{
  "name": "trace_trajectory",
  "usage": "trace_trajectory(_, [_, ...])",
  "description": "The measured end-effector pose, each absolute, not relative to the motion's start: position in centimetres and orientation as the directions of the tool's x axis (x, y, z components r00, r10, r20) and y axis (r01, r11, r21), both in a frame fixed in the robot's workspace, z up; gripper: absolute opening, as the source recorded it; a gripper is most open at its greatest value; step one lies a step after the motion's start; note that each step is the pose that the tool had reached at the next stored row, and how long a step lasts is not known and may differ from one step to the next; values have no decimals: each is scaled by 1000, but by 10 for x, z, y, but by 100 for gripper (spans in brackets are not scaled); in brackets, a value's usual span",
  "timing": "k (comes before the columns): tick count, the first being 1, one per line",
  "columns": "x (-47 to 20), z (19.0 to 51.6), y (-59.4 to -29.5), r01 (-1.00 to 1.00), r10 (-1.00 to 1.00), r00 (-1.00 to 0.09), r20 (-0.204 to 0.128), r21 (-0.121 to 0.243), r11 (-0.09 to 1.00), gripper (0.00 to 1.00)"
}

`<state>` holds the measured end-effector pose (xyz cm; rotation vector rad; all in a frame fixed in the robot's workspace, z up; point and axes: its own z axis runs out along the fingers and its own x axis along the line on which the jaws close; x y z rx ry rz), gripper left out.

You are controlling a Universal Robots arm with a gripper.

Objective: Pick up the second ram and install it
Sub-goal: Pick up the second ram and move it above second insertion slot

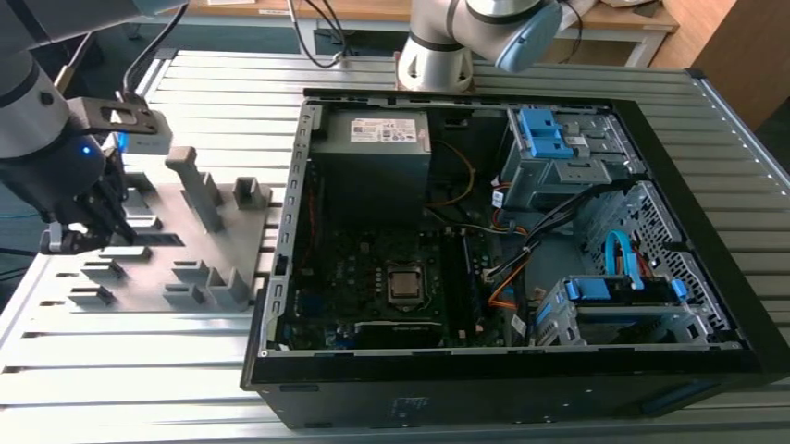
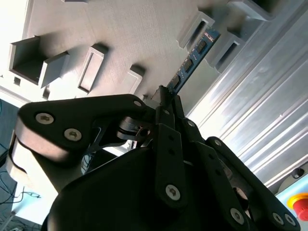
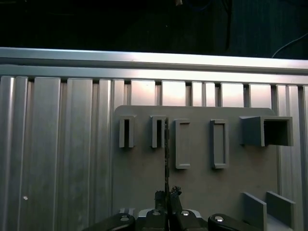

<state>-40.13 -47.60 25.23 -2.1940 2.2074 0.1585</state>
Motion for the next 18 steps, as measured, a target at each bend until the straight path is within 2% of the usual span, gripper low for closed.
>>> trace_trajectory(18, [-401, 280, -476, -999, -996, -9, -90, 54, 4, 14])
